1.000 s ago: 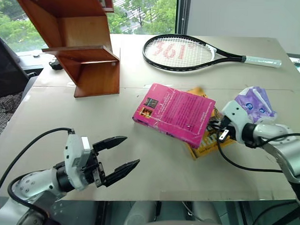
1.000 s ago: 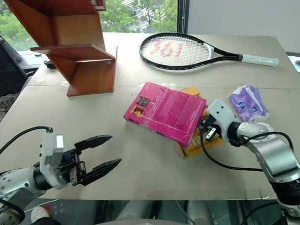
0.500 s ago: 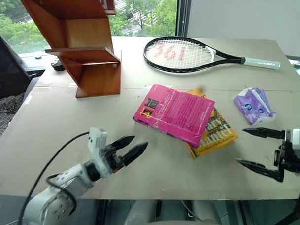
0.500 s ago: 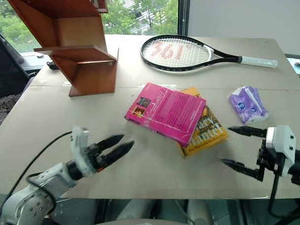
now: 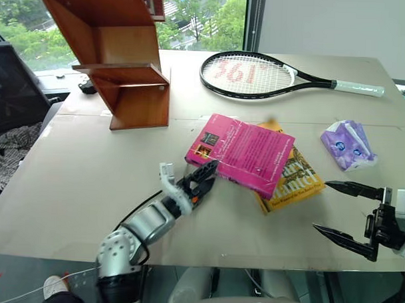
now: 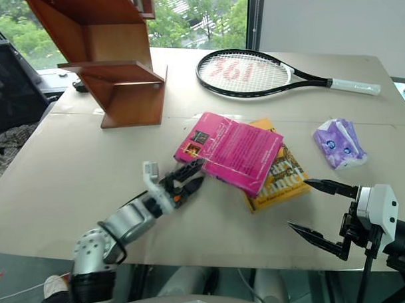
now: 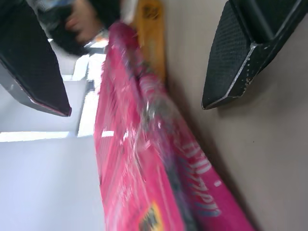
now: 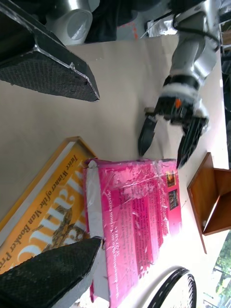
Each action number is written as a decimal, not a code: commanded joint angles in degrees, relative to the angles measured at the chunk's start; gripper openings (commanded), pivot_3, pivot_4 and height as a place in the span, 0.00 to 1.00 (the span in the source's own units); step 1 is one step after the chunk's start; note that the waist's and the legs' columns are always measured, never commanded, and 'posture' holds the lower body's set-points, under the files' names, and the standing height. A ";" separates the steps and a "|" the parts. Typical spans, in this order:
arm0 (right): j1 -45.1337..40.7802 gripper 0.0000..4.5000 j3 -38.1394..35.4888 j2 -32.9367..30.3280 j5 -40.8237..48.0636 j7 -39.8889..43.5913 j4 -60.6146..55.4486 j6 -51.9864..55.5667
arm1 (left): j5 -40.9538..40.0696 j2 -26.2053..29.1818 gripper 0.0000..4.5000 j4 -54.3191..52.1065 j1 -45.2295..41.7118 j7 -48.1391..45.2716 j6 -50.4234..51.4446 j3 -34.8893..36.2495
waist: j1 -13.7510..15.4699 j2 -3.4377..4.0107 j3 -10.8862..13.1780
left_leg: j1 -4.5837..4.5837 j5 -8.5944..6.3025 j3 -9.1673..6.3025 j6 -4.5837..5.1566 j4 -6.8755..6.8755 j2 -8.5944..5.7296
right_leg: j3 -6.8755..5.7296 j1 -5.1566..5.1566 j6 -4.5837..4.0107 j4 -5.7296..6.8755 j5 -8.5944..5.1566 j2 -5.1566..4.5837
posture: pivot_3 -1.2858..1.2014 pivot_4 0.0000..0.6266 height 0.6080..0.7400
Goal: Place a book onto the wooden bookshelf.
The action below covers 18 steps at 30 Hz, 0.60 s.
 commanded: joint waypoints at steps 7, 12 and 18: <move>3.33 0.99 -4.85 -0.25 3.23 -3.04 -4.92 0.62 | -3.74 -8.31 1.00 12.29 -9.09 8.12 -5.35 0.93 | 1.29 0.28 -0.57 | 0.03 0.00 0.00 0.00 0.16 -0.04 | 0.00 0.13 0.02 0.00 -0.01 0.01 | 0.52 0.24 1.00; 3.43 1.00 -3.08 0.61 2.40 -5.90 -6.04 0.14 | 0.92 -8.50 0.81 17.10 -11.80 2.47 -4.93 1.71 | 1.60 0.44 -0.69 | 0.06 0.01 -0.03 0.00 0.26 -0.12 | -0.03 0.27 0.08 0.00 0.02 0.00 | 0.52 0.24 1.00; 1.32 1.00 0.02 0.86 1.29 -8.04 -5.38 -0.36 | 1.79 -6.63 0.20 18.51 -12.63 -0.41 -2.89 4.17 | 1.54 0.53 -0.86 | 0.13 0.07 -0.02 -0.09 0.28 -0.12 | 0.01 0.32 0.20 0.01 0.07 0.01 | 0.52 0.24 1.00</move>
